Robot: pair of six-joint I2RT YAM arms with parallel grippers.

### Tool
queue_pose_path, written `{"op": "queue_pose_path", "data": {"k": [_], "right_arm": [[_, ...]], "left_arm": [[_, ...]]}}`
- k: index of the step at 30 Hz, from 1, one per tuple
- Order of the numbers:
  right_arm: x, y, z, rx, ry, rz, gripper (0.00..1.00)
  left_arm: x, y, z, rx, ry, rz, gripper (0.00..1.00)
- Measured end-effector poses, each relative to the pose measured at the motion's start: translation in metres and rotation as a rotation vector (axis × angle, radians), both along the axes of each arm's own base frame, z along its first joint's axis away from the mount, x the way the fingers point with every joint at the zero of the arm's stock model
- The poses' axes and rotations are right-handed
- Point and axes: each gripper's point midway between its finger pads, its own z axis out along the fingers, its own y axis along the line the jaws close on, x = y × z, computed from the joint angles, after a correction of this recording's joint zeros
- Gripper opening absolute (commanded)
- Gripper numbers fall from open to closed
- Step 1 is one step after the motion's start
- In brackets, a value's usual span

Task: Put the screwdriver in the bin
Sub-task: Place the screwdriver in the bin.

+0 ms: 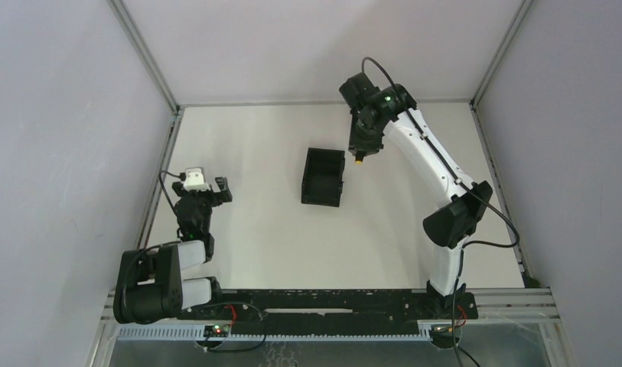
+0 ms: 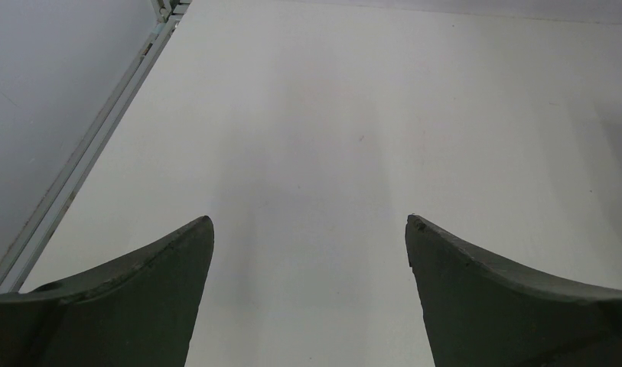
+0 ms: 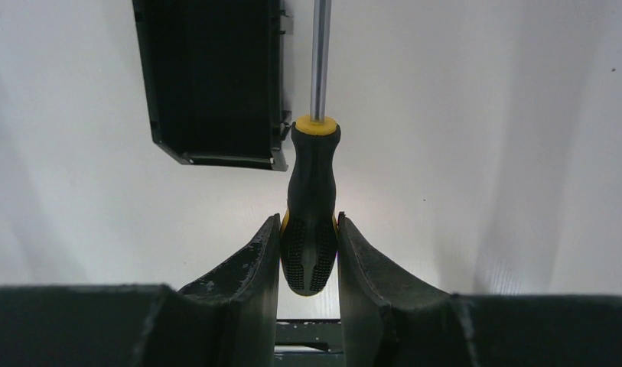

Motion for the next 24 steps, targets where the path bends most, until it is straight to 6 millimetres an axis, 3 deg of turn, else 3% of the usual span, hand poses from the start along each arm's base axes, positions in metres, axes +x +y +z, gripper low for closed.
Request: {"op": "queue_pose_path", "data": {"k": [16, 24], "right_arm": [[-0.001, 0.053, -0.02, -0.004, 0.032, 0.07, 0.0], [-0.002, 0.066, -0.038, -0.023, 0.064, 0.081, 0.0]], "left_arm": [[0.0, 0.0, 0.0, 0.0, 0.0, 0.0, 1.0], [0.0, 0.0, 0.0, 0.0, 0.0, 0.0, 1.0]]}}
